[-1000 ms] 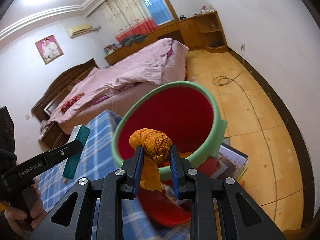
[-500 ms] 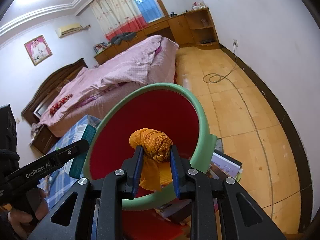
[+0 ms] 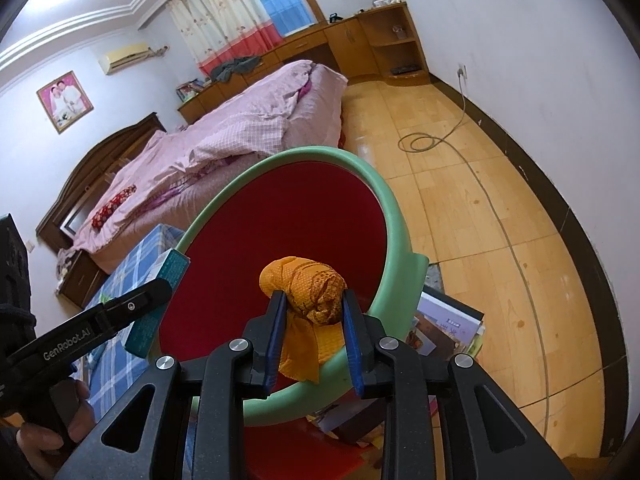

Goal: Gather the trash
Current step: 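Open the left tool to drop the medicine box while the right tool releases the orange cloth, then grasp the wooden stick with the left tool while the right tool returns toward the bed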

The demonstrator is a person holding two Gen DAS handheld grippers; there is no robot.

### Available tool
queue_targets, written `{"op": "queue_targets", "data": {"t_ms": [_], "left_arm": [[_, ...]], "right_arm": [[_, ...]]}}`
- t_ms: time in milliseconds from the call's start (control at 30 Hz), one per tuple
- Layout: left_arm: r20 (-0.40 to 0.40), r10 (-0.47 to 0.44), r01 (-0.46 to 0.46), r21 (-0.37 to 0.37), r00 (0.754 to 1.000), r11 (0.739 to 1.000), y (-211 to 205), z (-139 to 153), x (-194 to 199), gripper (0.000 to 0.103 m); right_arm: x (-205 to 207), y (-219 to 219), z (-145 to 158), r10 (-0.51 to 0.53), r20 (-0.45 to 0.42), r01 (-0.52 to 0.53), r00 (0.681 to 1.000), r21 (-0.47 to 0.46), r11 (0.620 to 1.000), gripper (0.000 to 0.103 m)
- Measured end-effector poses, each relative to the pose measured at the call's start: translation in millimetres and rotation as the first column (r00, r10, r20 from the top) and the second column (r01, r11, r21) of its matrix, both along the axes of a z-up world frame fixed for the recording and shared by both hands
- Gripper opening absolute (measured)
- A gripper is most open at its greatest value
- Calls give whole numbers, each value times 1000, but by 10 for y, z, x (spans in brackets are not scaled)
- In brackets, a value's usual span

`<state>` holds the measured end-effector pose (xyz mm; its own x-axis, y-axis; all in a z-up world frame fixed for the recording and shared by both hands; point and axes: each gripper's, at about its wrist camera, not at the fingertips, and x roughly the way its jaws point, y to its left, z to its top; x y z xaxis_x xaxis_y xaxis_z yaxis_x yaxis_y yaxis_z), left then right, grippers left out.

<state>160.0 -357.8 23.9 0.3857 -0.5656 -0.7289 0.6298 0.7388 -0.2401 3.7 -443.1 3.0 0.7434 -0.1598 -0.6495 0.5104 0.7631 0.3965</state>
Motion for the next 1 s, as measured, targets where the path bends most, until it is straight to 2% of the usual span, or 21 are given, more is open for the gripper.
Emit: {"op": "queue_targets", "data": {"t_ms": [333,500,667,933,1000], "left_arm": [[12,-4,4,5,1000,1000,7,67,-43,56],[15,10,-10,6,1000,1000,102,116,-61,56],[15,40,-41,16,999,999,273,160,-81,56],[45,108,-110,39,993,993,672,271,-98,56],[48,125,-127,44,991,991,772,286,-93,56]], "right_arm": [[10,-1,7,8,2,-8,1000,10,1000,32],[7,17,18,18,15,-18,1000,25,1000,41],[19,66,49,20,25,-21,999,26,999,52],[-39,153,106,24,46,-26,999,45,999,54],[-68,186,142,24,53,-26,998,44,999,58]]}}
